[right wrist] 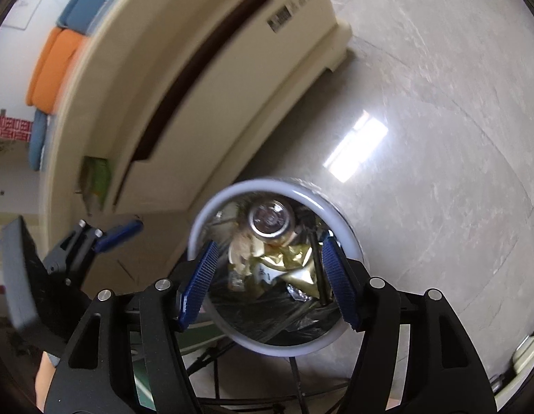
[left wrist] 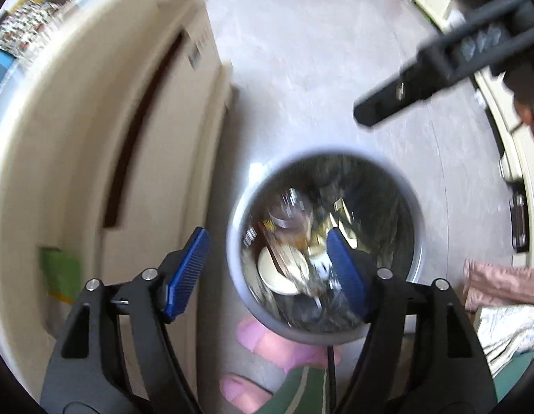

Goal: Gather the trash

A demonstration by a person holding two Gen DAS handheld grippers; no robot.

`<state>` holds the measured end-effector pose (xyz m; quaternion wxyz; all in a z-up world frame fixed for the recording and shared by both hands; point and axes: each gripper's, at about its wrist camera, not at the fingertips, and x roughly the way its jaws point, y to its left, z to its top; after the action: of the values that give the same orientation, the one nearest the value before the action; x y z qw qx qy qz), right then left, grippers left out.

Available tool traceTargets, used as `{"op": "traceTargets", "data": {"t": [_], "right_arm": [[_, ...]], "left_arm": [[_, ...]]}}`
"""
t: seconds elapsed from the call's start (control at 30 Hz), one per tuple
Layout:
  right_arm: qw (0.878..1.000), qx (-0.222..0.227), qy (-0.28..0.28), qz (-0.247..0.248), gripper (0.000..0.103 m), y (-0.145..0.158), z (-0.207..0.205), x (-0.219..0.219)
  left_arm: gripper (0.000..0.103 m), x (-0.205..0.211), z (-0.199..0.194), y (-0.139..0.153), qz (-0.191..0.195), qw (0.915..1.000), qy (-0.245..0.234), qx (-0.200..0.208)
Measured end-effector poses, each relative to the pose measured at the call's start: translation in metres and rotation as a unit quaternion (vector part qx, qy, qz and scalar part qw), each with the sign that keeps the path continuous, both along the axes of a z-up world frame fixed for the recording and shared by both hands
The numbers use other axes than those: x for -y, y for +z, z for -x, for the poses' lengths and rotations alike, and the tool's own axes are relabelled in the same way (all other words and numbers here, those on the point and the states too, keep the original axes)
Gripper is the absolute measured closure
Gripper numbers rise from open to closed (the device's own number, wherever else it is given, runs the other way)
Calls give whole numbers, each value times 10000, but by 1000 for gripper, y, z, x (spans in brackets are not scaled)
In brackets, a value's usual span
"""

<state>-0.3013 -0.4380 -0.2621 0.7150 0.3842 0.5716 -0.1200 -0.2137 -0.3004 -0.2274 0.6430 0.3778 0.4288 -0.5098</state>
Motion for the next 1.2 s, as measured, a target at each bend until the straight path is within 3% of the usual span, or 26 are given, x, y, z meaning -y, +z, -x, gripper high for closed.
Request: {"op": "traceTargets", "data": {"t": [0.13,0.27,0.43,0.6,0.73,1.0,1.2], "right_arm": [[9984,391,101,395,39,43,-7,5],[9927,1018,313,571,36,93,-21,3],[9808,1448,735,1079,34,144,-55,-22],[9682,1870,1095,1251,32,181,-98,-56],[9584,2114,1445,1260,26,206,-134,-86],[9409,2554,1864,1211,17,232,-189,-156],[9305,2719,2174,1137,16,237,-220,-210]], "left_arm": [[30,-4,-14,49,693,9970,340,29],[25,-15,-30,97,1256,9889,655,450],[24,-43,-54,158,1859,9711,1143,967],[14,-87,-86,207,2335,9482,1764,1233],[10,-125,-110,233,2609,9324,2249,1095],[7,-188,-134,266,2587,9016,2927,1860],[7,-239,-149,274,2572,8769,3463,2122]]}}
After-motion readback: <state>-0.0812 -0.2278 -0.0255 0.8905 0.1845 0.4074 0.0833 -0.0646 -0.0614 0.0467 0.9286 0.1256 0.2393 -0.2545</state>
